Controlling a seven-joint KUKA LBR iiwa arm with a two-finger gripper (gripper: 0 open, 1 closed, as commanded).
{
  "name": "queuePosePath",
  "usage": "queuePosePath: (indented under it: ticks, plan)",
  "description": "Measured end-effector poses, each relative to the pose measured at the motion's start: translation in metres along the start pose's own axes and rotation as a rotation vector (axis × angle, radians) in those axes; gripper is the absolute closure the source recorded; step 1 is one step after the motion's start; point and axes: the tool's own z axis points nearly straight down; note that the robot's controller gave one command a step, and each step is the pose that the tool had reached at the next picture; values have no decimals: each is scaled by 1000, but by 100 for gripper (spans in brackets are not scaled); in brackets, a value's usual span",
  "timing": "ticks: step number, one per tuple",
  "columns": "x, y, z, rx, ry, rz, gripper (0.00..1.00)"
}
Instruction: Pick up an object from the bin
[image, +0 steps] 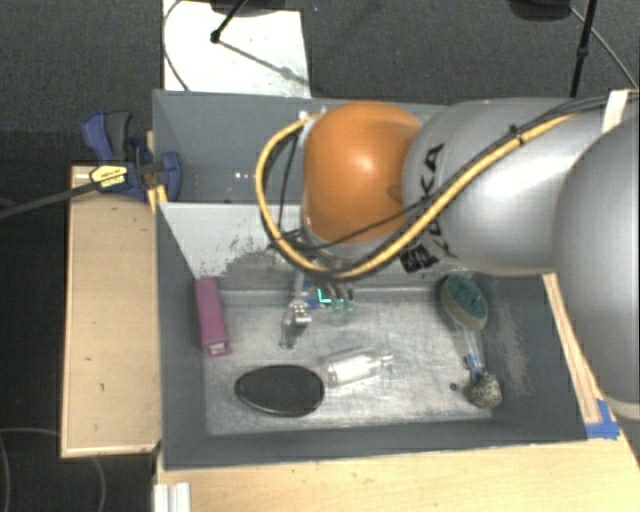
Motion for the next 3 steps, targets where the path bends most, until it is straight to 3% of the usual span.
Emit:
queuePosePath:
  ticks: [1, 2, 3]
  plan:
    - [80, 28, 112, -2, -9, 26, 0]
    - [76, -16, 91, 0, -8, 187, 0]
    - [76, -23, 91, 0, -4, 304, 0]
